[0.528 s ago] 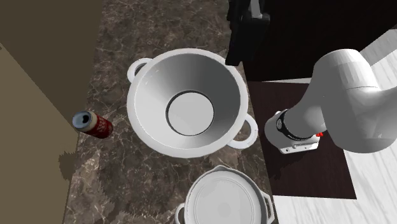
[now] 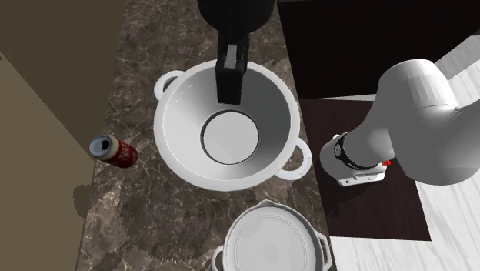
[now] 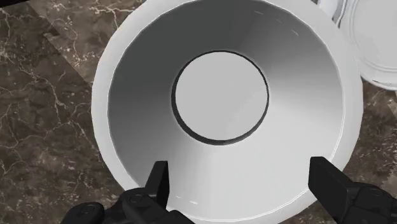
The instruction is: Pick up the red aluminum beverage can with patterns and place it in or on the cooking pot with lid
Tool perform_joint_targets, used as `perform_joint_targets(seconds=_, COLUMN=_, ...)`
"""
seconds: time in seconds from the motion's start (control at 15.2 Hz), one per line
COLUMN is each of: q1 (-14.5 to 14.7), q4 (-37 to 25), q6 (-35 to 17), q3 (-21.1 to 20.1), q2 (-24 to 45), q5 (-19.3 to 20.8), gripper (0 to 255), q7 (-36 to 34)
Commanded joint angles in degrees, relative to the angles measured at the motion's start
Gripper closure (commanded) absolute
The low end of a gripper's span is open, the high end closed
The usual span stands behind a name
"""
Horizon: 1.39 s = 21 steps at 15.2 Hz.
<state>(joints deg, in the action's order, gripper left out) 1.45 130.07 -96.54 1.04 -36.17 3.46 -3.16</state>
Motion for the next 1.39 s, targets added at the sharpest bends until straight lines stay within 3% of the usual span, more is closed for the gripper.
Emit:
perform_joint_targets(seconds=0.0, q1=0.22, q4=-1.61, q6=-2.63, q3=-0.48, q2=4.29, q5=-0.23, gripper=0, q7=-0.74)
perform_joint_targets(seconds=0.66, q1=1.08, q4=-11.79, q6=-12.62, q3=-2.54, q2=25.07, q5=-0.38, gripper=0, q7=-4.23)
perform_joint_targets(seconds=1.32, q1=2.22, q4=-29.86, q6=-16.10, q3=-3.73, q2=47.23, q5=0.83, gripper=0, q7=-7.32)
